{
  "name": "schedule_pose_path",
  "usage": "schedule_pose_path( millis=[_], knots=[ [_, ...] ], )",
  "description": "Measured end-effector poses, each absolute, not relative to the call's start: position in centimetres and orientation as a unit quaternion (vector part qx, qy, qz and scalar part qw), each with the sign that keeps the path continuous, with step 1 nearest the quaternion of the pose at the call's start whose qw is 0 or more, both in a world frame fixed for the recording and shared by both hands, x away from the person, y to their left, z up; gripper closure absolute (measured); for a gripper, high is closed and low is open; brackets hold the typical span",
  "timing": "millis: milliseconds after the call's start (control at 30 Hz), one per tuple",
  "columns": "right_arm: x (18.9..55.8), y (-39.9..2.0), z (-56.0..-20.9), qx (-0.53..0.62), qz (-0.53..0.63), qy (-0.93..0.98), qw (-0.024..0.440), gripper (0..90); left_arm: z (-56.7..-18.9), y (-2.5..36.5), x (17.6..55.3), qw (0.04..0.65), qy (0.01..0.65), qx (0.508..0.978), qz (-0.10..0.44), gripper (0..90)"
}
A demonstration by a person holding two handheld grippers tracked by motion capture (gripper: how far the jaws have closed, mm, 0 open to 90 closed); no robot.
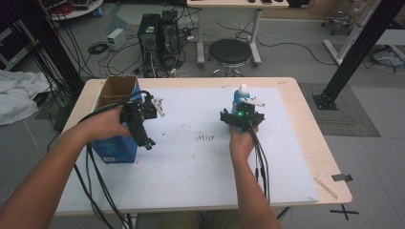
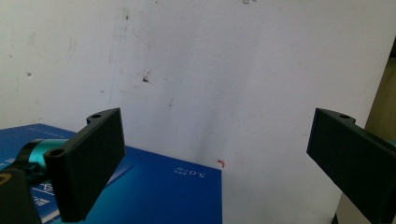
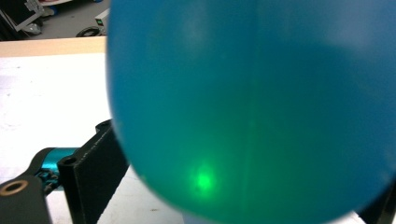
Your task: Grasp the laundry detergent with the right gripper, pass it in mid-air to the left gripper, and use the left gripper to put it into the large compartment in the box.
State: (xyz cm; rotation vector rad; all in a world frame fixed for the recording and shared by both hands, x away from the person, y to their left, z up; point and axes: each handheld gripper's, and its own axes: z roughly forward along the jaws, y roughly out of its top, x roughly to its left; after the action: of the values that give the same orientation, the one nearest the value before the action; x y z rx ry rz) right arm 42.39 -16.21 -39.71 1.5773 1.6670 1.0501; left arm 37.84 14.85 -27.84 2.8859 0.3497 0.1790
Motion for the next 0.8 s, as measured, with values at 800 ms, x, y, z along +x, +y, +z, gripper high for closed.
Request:
schedule_pose_path(
  millis=[800],
  knots=[
    [42.65,-16.41,-39.84,0.589,0.400,0.626,0.318,25.1,-28.07,15.03,37.89,0.113,0.121,0.984,0.058,4.3]
  ],
)
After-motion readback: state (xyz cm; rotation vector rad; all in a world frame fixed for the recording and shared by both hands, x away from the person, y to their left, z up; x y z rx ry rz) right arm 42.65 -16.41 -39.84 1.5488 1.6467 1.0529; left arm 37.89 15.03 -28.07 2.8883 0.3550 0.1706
